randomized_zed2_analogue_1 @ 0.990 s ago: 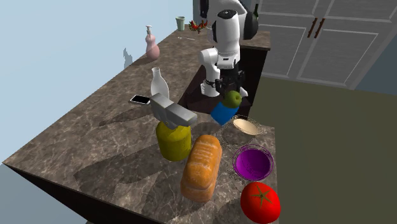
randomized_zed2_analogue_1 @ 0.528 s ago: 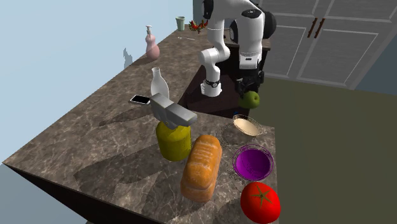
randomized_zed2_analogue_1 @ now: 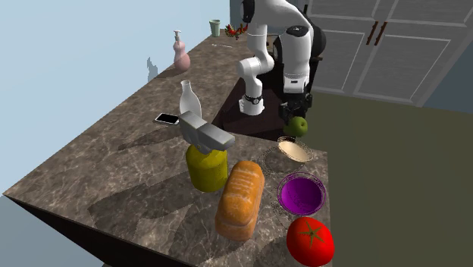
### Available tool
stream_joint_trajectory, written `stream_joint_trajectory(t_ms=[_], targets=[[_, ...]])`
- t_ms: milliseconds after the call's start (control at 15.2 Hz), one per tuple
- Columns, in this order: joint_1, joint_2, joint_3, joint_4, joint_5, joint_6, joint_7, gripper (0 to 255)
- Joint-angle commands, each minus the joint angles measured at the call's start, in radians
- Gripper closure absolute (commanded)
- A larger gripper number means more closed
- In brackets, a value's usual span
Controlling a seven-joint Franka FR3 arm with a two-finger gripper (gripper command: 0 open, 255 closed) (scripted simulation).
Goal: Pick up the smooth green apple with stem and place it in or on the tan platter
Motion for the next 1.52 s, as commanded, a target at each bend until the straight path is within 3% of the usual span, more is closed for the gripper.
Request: stream_joint_trajectory(t_ms=[0,594,1056,1122,1452], targets=[[0.000,0.011,0.000,-0.013,0.006,0.024,-0.006,255],[0.000,0.041,0.000,-0.097,0.027,0.134,-0.031,255],[0.000,0.041,0.000,-0.097,0.027,0.134,-0.031,255],[0.000,0.041,0.000,-0.097,0.027,0.134,-0.031,0],[0.000,0.041,0.000,-0.097,0.027,0.134,-0.031,0]])
